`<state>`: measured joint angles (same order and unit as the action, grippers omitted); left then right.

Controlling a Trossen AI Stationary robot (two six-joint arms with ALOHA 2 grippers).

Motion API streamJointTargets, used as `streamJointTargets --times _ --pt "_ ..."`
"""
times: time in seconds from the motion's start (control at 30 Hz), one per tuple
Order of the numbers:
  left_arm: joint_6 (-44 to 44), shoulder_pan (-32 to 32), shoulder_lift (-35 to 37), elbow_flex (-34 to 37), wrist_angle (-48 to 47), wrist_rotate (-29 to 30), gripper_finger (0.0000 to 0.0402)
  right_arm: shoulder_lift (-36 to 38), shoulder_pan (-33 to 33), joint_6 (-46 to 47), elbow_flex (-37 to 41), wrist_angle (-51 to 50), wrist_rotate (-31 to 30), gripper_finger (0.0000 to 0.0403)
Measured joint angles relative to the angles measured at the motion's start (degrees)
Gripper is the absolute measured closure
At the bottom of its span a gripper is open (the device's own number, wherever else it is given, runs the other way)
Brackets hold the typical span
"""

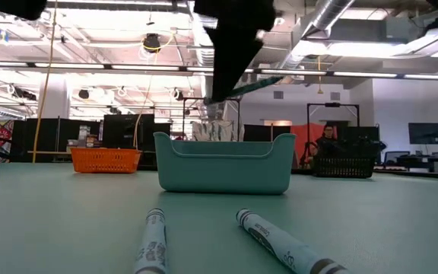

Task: Sort crayons
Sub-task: Put the light blue crayon into the blue bin

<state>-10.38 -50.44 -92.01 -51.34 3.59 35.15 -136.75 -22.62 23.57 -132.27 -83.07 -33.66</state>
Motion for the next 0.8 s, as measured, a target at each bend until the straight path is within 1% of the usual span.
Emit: streamJointTargets --times 0.17,0.27,0.57,0.67,0.8 --pt "-0.83 -1.76 0.00 0.01 0.01 3.45 0.0235 0.00 2.98 -2.08 0.76 1.57 3.35 0.0402" --pt "-0.99 -2.28 0.00 0.01 0.07 4.62 0.0235 0.00 4.74 -1.28 1.60 1.64 7.06 0.0401" --pt "-0.96 -2.40 0.00 0.00 0.47 4.75 0.0235 0.00 7.94 0.45 3.02 2.89 14.23 0.0398" --pt "-0.63 -2.40 0.00 -0.01 0.44 4.75 0.0235 0.00 8.52 1.33 3.02 2.91 14.61 0.0381" --pt "0.03 -2.40 0.00 0.01 0.33 4.75 0.0235 0.00 8.91 1.88 3.02 3.06 15.38 0.0330"
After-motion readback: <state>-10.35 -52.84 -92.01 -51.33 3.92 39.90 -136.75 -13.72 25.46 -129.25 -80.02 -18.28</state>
